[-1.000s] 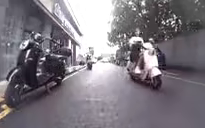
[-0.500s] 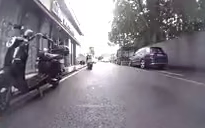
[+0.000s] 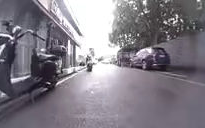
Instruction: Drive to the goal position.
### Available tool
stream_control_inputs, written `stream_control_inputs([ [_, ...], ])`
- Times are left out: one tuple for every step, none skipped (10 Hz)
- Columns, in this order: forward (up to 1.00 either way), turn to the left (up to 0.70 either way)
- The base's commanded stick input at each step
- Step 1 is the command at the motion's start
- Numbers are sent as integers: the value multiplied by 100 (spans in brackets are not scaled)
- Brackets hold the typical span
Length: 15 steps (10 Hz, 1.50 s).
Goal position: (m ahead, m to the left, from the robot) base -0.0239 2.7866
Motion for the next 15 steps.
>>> stream_control_inputs([
  [45, 0],
  [45, 0],
  [45, 0],
  [45, 0],
  [45, 0],
  [45, 0],
  [45, 0],
  [45, 0],
  [45, 0],
  [45, 0],
  [45, 0],
  [45, 0],
  [45, 0],
  [45, 0],
  [45, 0],
])
